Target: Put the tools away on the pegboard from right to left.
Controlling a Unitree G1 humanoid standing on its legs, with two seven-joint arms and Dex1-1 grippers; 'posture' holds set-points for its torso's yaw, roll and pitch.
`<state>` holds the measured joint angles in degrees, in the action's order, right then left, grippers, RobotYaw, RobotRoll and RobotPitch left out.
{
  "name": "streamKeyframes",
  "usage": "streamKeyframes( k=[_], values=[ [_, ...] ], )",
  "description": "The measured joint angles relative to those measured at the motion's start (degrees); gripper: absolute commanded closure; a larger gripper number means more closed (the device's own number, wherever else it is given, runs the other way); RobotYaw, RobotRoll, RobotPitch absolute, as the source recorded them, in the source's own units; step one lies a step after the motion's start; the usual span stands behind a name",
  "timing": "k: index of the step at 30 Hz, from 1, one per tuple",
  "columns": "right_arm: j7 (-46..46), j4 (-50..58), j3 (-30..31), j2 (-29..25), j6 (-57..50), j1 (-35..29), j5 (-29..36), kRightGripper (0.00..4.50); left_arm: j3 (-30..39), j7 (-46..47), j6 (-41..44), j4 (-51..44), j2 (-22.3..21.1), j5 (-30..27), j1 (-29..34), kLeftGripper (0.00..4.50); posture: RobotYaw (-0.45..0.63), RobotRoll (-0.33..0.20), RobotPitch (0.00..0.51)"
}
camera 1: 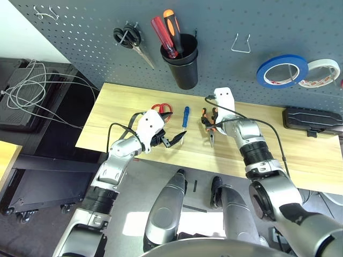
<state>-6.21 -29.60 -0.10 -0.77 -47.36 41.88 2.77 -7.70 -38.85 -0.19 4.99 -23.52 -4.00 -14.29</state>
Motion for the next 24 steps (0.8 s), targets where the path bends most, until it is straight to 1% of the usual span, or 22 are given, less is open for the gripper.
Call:
streamKeyframes(
  k=[6,11,18,23,24],
  values=[
    [0.83,-0.70,-1.38,0.91,-2.10,-0.18,0.71,0.05,0.01,0.01,0.00,0.00,0.08,-0.03,0.01,0.00,0.26,0.000,0.357],
    [1.45,-5.14,-1.47,2.23,-1.17,0.35,0.63,0.05,0.01,0.04,0.00,0.00,0.09,-0.07,0.49,0.00,0.27,0.000,0.359],
    [2.53,-11.58,-1.38,2.34,3.83,2.55,-0.25,0.05,0.01,0.01,0.00,-0.03,0.36,-0.17,0.68,0.00,0.26,0.000,0.360],
    [4.17,-18.31,-1.85,2.18,10.55,5.00,-0.70,0.05,-0.02,-0.28,-0.01,-0.10,0.68,-0.19,0.69,0.00,0.26,0.000,0.358],
    [4.41,-19.35,-1.96,2.15,11.57,5.37,-0.75,0.23,-0.05,-0.39,-0.01,-0.11,0.80,-0.19,0.69,0.00,0.26,0.000,0.358]
  ],
)
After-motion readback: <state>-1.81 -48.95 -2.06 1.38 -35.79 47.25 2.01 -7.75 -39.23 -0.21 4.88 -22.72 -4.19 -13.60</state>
